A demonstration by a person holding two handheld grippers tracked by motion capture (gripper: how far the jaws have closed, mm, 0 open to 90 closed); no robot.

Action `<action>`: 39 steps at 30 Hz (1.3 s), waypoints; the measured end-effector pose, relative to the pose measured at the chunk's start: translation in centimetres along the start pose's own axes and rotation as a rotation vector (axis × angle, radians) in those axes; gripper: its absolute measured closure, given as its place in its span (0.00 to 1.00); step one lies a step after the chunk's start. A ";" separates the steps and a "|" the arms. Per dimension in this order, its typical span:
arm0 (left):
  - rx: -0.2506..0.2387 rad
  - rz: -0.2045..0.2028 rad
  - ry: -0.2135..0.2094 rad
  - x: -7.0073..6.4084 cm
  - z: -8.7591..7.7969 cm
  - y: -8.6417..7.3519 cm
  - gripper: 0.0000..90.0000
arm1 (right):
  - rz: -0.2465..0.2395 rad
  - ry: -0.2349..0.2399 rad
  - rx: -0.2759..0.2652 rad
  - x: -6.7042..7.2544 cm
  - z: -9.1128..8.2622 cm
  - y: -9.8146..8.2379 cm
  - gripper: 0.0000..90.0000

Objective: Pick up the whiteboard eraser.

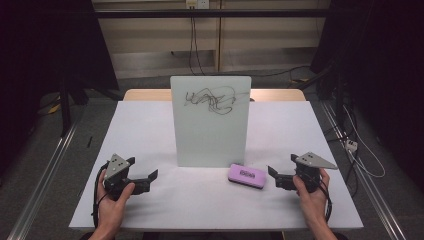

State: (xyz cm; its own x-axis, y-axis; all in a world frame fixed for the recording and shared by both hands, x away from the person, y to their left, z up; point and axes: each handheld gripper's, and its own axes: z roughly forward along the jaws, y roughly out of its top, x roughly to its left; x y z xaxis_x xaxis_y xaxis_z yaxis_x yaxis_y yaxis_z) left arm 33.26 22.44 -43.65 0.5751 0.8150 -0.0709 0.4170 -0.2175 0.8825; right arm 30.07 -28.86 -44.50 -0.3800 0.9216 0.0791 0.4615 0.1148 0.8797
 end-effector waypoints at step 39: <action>0.017 0.001 -0.027 -0.3 0.7 0.0 0.07 | -0.187 0.285 0.159 3.4 1.8 2.2 0.09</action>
State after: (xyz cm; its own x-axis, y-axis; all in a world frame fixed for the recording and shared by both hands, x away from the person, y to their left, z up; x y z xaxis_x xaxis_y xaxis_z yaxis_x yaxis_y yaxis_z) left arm 33.58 21.78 -43.91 0.5942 0.8000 -0.0830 0.4280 -0.2272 0.8748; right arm 31.28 -24.83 -43.12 -0.6667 0.7419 0.0711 0.4735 0.3479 0.8091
